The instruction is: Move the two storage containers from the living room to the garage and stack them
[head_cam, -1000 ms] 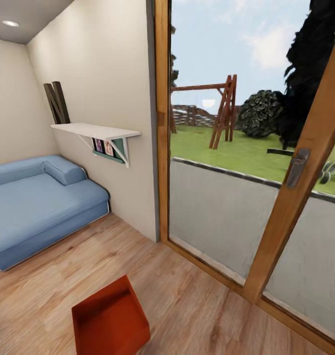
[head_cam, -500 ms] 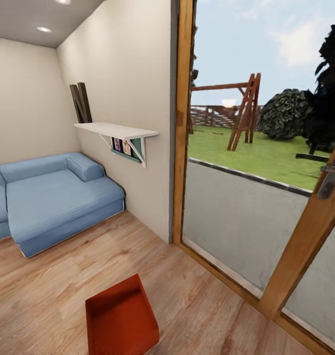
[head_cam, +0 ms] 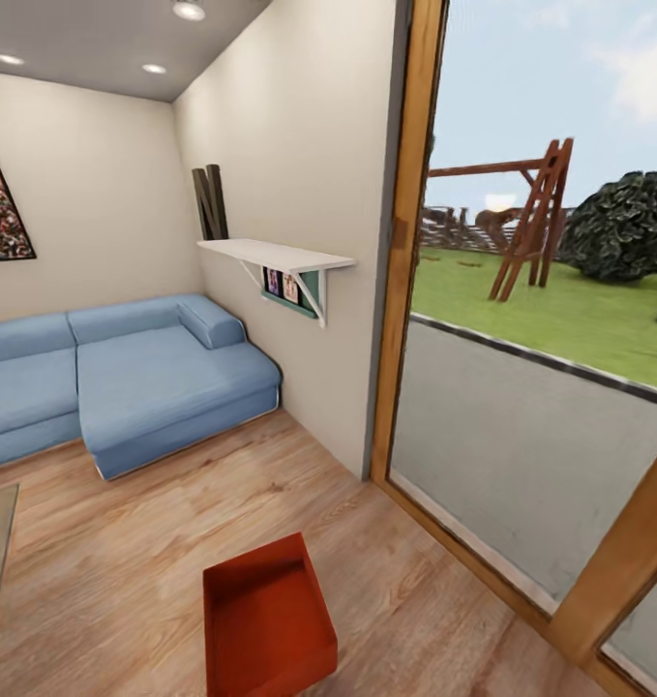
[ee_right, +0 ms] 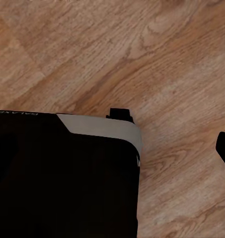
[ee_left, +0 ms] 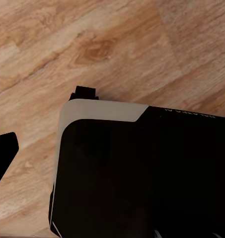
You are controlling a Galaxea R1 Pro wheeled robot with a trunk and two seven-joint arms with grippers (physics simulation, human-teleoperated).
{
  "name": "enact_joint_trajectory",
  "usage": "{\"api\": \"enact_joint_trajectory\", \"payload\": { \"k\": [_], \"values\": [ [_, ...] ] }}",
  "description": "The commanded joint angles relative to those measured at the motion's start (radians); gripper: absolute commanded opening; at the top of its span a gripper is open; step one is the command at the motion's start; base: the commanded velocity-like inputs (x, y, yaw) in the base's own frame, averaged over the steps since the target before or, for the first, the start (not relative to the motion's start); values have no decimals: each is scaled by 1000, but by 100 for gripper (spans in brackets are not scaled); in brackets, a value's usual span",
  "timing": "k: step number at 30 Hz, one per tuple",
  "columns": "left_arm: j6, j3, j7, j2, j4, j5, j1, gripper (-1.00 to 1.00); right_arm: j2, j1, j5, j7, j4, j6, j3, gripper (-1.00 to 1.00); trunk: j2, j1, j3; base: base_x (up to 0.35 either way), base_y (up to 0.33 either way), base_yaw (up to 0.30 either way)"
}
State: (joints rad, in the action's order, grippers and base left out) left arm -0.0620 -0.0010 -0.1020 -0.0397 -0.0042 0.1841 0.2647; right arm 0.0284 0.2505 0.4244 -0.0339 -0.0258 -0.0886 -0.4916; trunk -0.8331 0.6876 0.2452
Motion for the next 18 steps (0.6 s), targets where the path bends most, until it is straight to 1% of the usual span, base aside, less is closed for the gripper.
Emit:
{"api": "enact_joint_trajectory", "payload": {
  "k": [1, 4, 7, 10, 18],
  "values": [
    [-6, -1, -4, 0, 0, 9, 1, 100, 1, 1, 8, -1, -3, -5, -8, 100, -1, 0, 1, 0, 0, 270],
    [-6, -1, -3, 1, 0, 9, 1, 100, 1, 1, 8, -1, -3, -5, -8, 100, -1, 0, 1, 0, 0, 266],
    [-6, -1, -3, 1, 0, 9, 1, 100, 0, 1, 8, -1, -3, -5, -8, 100, -1, 0, 1, 28, -15, 131],
    [-6, -1, -3, 1, 0, 10, 1, 100, 1, 1, 8, -1, -3, -5, -8, 100, -1, 0, 1, 153, -109, 37],
    [-6, 1, -4, 0, 0, 11, 1, 100, 1, 1, 9, -1, -3, -5, -8, 100, -1, 0, 1, 238, -172, 2]
  ]
}}
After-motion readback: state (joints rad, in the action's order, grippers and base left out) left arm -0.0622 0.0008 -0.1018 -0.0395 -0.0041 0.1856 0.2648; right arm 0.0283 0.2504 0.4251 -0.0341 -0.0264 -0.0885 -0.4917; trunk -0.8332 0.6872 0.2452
